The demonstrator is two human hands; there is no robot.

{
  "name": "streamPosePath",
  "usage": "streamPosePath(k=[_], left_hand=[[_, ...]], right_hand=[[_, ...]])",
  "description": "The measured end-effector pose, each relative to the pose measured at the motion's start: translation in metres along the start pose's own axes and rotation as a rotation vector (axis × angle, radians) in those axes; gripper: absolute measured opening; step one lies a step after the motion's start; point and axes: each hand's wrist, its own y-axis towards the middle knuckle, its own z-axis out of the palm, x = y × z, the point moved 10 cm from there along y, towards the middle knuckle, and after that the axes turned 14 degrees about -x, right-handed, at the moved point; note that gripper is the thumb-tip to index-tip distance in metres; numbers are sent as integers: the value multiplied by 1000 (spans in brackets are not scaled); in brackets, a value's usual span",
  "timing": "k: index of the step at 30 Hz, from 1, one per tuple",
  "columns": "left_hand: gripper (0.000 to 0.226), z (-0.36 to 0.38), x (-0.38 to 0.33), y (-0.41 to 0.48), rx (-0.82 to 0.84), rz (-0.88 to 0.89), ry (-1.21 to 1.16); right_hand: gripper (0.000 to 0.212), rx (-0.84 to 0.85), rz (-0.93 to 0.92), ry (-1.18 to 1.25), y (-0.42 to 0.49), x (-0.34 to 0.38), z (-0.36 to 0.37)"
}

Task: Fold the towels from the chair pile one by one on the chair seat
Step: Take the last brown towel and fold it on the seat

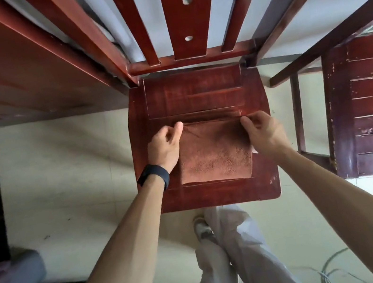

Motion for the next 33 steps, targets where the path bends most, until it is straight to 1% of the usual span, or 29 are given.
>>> streamPosePath(k=[4,8,13,18,20,21,22,23,24,25,26,27,28,29,30,32,33], left_hand=[[52,8,11,12,-74,-18,76],[49,9,16,21,-123,23,208],[47,11,-2,23,-155,107,310],[49,15,-18,22,-135,187,543],[46,11,-19,21,-178,184,582],[43,7,-19,20,-217,178,562],[40,2,-22,15,-275,210,535],[38,-1,-26,7,-333,287,530],[37,1,-33,-5,-367,400,530],[39,10,-40,-20,-348,534,518],[44,24,-45,-36,-271,660,511],[50,39,-44,-49,-173,749,529],[56,51,-38,-56,-81,787,570],[60,59,-26,-56,-25,770,610],[63,61,-14,-49,-5,707,635],[68,61,6,-37,-4,577,638],[70,61,11,-36,-8,552,625]], right_hand=[[34,-4,-29,-43,18,2,15],[33,-21,-64,-101,27,7,23],[30,-61,-54,-125,33,6,24],[30,-86,-59,-114,36,3,19],[33,-102,-81,-109,35,4,18],[35,-121,-86,-97,31,3,16],[37,-154,-100,-83,25,4,12],[37,-207,-146,-85,17,7,7],[36,-266,-230,-113,5,14,2],[34,-304,-336,-159,-9,22,1],[35,-300,-448,-212,-24,29,7],[40,-253,-546,-271,-36,32,18],[46,-185,-615,-336,-45,31,32],[51,-120,-650,-402,-48,26,46],[55,-69,-654,-465,-46,18,57],[59,5,-630,-550,-34,3,72],[60,28,-627,-568,-29,-3,77]])
